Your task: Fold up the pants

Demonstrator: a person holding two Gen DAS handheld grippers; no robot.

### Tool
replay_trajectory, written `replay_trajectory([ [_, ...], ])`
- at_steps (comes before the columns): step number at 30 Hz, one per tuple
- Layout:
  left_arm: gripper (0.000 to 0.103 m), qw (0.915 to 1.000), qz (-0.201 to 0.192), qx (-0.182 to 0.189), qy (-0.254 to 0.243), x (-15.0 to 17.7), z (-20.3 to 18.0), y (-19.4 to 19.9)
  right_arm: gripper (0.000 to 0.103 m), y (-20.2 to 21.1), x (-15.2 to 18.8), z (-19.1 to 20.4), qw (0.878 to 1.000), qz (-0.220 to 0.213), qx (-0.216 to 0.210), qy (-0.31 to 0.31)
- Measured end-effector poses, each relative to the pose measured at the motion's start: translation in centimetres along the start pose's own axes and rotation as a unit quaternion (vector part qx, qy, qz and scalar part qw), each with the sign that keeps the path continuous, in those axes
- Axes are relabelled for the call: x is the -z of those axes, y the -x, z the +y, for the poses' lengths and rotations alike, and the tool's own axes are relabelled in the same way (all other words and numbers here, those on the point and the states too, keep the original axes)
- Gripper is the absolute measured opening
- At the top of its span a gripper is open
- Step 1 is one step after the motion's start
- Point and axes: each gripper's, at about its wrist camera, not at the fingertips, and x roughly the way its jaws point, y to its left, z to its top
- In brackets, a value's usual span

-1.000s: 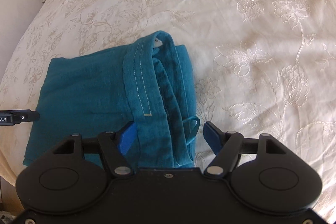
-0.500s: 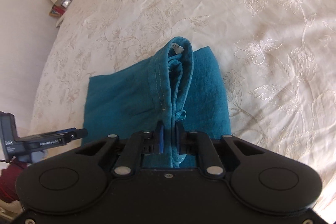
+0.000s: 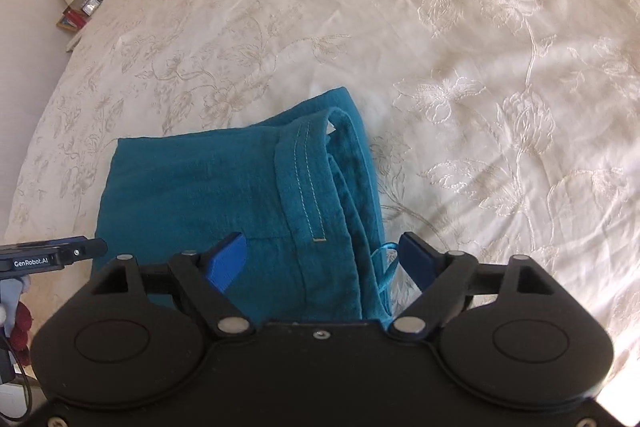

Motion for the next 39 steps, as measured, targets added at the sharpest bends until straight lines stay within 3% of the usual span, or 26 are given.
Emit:
replay_trajectory([
  [9, 0.068, 0.9993, -0.014, -0.010, -0.033, 1.1, 0.7, -1.7, 0.085, -3.6, -0.6, 0.7, 0.999, 0.019, 0.018, 0.034],
  [15, 0.071, 0.9999, 0.011, 0.006, -0.007, 1.6, 1.3, -4.4, 0.085, -6.3, -0.4, -0.2, 0.999, 0.043, 0.003, 0.011],
  [21, 0.085, 0.9994, 0.028, -0.002, 0.021, 1.1, 0.2, -6.9, 0.098, -8.5, -0.6, -0.8, 0.997, 0.068, -0.032, 0.019],
  [25, 0.102, 0.9983, 0.034, 0.005, 0.046, 0.9, 0.0, -7.9, 0.103, -9.6, -0.9, -0.7, 0.995, 0.083, -0.047, 0.037],
  [36, 0.102, 0.9972, 0.041, -0.004, 0.062, 0.9, 0.2, -8.1, 0.103, -9.5, -1.2, -1.2, 0.992, 0.095, -0.062, 0.047],
  [37, 0.094, 0.9973, 0.040, -0.001, 0.062, 0.8, 0.2, -7.9, 0.101, -9.5, -1.4, -1.1, 0.992, 0.101, -0.063, 0.051],
  [38, 0.087, 0.9973, 0.037, 0.004, 0.063, 0.8, 0.1, -7.5, 0.090, -9.3, -1.6, -1.0, 0.991, 0.103, -0.067, 0.053],
  [39, 0.072, 0.9974, 0.034, 0.006, 0.064, 0.8, 0.2, -6.9, 0.082, -9.0, -1.8, -1.0, 0.991, 0.104, -0.069, 0.054],
])
